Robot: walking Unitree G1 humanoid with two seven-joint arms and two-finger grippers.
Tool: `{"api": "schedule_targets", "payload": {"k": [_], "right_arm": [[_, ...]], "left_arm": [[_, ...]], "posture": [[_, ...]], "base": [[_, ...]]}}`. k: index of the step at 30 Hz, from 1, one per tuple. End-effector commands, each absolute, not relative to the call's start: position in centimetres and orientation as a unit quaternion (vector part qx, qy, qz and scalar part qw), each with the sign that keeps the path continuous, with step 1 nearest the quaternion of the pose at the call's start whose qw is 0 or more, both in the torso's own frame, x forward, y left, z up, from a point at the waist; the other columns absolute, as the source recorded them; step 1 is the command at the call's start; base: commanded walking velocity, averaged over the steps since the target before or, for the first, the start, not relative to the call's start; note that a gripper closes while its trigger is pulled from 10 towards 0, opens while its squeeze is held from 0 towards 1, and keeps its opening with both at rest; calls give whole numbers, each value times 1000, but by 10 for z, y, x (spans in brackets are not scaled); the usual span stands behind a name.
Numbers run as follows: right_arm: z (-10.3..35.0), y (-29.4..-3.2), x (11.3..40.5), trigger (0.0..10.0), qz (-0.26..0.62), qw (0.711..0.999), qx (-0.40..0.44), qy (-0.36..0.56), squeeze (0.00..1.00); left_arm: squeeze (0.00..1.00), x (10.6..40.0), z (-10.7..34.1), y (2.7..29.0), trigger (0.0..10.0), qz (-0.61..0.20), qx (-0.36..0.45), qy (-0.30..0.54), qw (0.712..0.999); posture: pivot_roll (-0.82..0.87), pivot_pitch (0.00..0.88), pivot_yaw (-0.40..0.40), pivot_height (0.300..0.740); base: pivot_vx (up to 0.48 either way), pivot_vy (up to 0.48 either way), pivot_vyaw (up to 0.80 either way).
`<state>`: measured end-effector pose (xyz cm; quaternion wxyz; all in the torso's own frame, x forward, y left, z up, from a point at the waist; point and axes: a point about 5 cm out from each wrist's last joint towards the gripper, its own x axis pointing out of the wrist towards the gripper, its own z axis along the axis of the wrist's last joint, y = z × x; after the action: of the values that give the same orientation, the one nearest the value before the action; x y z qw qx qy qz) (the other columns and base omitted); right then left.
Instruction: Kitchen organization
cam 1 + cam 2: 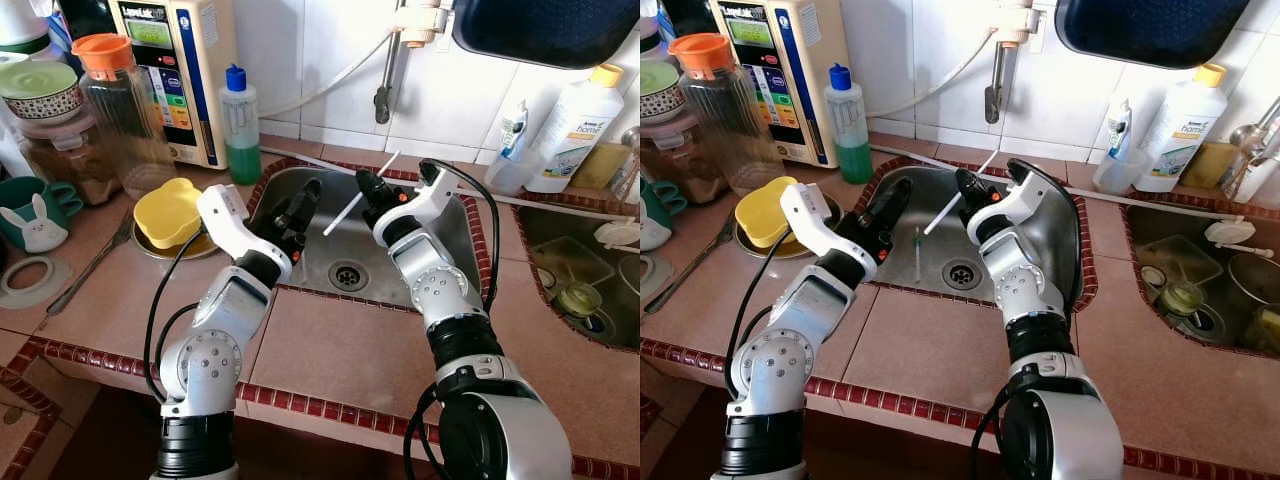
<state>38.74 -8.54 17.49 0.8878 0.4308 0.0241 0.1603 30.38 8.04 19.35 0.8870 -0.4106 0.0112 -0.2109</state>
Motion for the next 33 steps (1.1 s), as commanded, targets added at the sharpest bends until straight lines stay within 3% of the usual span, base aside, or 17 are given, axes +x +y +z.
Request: {"api": "schedule_targets", "payload": {"k": [1,7,8,9,10,12,13,14,15,16,21,33], "right_arm": [[181,-88,391,0,158,893,422,13,0],[172,-89,390,39,180,931,316,26,0],[168,-89,390,3255,187,943,274,32,0],[165,-90,389,3255,191,950,246,37,0],[160,-90,387,5373,215,956,195,37,0],[157,-90,385,4941,239,962,125,32,0],[156,-91,385,7176,247,963,104,32,0],[152,-92,383,10000,262,963,51,31,557],[150,-93,383,10000,267,963,23,31,557],[148,-93,382,10000,281,959,-7,29,1000],[137,-101,378,10000,310,944,-108,37,1000],[116,-114,371,10000,342,915,-199,79,1000]], "left_arm": [[1000,302,198,80,10000,-216,-398,7,892],[1000,303,194,90,10000,-221,-328,8,918],[1000,303,191,93,10000,-217,-298,8,930],[1000,303,189,96,10000,-216,-278,9,936],[1000,302,185,99,10000,-220,-248,13,943],[1000,301,183,101,10000,-227,-223,17,948],[1000,300,181,101,10000,-232,-212,18,949],[1000,298,179,102,10000,-241,-192,23,951],[1000,298,178,103,10000,-243,-185,25,952],[1000,296,177,103,10000,-247,-175,26,953],[1000,293,173,108,10000,-248,-146,25,957],[1000,290,168,121,10000,-240,-100,24,965]], "posture": [[130,9,-16,740],[135,5,-14,740],[135,5,-14,740],[135,5,-14,740],[134,4,-10,740],[134,4,-8,740],[134,4,-8,740],[134,1,-5,740],[134,1,-5,740],[134,1,-5,740],[148,0,1,740],[160,1,14,740]], "base": [[0,0,0],[0,0,0],[0,0,0],[0,0,0],[0,0,0],[0,0,0],[0,0,0],[0,0,0],[0,0,0],[0,0,0],[0,0,0],[0,0,0]]}}
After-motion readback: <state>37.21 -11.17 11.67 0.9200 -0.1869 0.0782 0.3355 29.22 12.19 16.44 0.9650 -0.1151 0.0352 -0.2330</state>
